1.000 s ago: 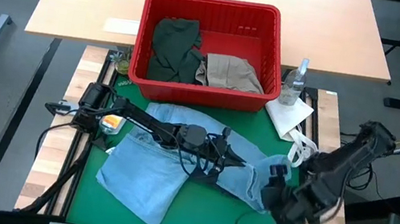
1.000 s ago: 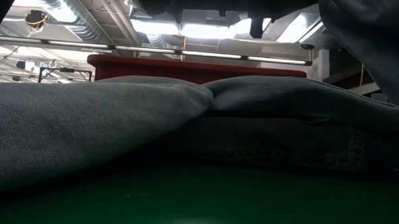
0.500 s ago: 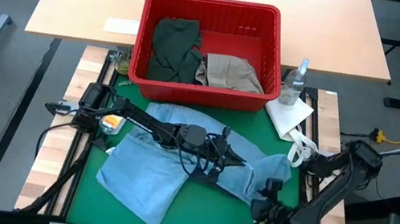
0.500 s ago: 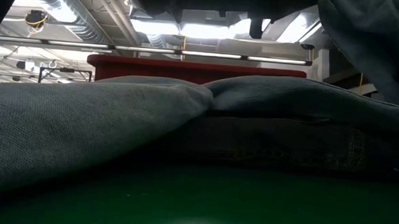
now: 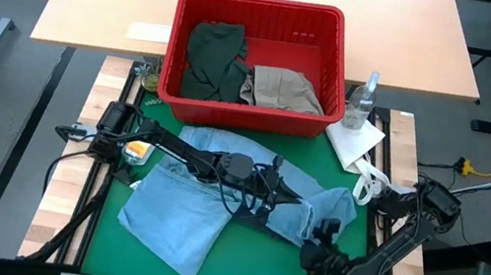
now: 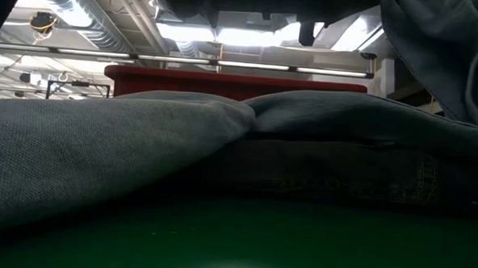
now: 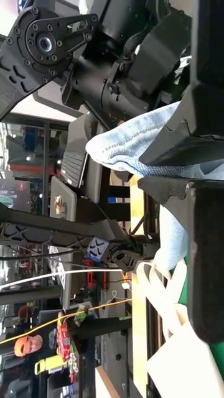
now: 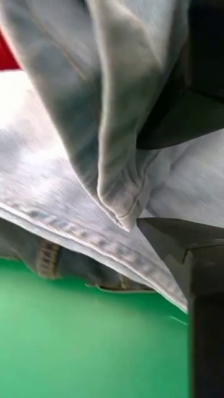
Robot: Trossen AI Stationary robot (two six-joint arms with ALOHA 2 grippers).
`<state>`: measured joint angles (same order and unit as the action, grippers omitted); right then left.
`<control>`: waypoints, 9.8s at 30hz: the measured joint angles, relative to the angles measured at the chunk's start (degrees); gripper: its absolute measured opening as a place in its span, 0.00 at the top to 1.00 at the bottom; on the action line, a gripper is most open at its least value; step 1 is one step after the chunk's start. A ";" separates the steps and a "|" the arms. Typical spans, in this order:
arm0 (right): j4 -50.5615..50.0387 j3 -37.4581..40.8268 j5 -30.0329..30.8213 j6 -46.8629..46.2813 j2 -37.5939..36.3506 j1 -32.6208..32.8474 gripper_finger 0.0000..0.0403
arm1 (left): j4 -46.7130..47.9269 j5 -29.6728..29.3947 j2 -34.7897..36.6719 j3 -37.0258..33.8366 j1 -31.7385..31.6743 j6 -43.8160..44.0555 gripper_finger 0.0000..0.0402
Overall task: Fold laundry
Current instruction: Fold the light blue jeans
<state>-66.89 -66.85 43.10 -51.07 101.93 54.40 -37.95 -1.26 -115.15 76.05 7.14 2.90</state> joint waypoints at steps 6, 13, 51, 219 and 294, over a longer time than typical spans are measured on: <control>2.80 2.07 0.65 0.31 0.00 -1.83 0.52 | 0.04 0.02 0.00 0.00 0.00 -0.02 0.96; 7.94 5.92 1.13 1.66 0.00 -3.59 0.63 | 0.17 0.02 -0.02 0.00 0.00 -0.02 0.96; -23.06 -19.34 0.95 -8.36 -1.73 5.21 1.00 | -0.06 0.96 2.80 0.04 4.19 0.02 0.96; -6.32 -9.99 -10.01 45.56 -0.70 -26.53 1.00 | 50.02 -30.78 10.61 0.07 9.38 19.06 0.57; -12.46 -27.52 -4.16 64.26 -1.81 -29.89 0.58 | 49.32 -6.75 16.79 -12.07 -3.57 7.10 0.57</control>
<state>-79.35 -94.37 38.94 13.20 100.12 24.51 11.37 -8.00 -98.37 63.99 3.57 10.00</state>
